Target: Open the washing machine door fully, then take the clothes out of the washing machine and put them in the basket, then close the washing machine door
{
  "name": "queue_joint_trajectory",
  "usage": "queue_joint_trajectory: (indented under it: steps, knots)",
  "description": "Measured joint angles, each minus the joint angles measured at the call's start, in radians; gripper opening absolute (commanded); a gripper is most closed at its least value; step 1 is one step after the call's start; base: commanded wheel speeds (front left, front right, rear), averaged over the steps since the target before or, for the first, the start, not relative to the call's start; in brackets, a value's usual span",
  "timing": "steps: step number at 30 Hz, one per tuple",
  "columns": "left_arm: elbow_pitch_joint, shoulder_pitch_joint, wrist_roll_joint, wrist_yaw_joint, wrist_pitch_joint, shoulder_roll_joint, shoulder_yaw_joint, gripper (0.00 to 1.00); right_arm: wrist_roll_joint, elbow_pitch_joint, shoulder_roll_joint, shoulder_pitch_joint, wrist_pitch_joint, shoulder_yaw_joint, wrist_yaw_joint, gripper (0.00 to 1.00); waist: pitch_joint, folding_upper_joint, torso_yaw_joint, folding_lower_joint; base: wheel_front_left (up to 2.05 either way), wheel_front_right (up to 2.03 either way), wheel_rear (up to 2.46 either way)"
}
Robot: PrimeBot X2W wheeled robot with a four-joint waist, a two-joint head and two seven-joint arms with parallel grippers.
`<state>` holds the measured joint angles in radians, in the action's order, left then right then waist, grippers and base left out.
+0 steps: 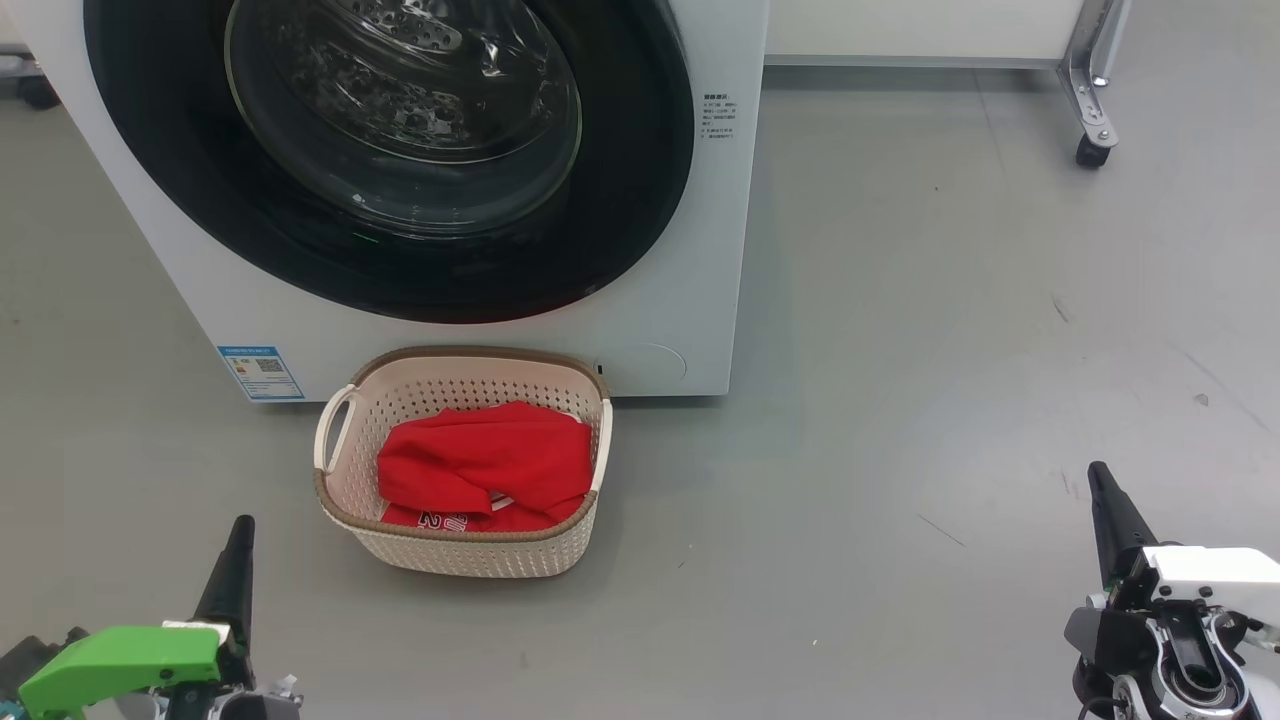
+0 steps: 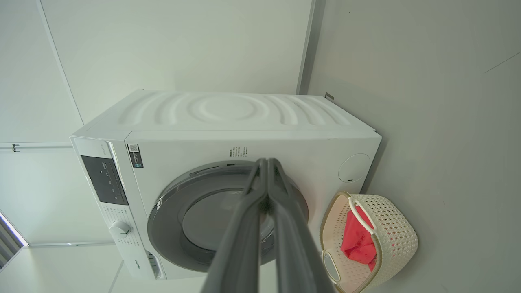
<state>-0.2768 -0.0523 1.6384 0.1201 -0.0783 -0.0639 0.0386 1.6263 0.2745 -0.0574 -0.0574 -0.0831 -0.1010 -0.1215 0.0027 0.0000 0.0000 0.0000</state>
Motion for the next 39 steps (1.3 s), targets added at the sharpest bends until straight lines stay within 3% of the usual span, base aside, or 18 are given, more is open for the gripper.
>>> queue_joint_trajectory:
  steps: [39]
  knots:
    - [0.001,0.000,0.000,0.000,0.000,0.001,0.003,0.00,0.000,0.000,0.000,0.000,-0.001,-0.002,0.000,0.00,0.000,0.0000,0.000,0.0000,0.00,0.00,0.00]
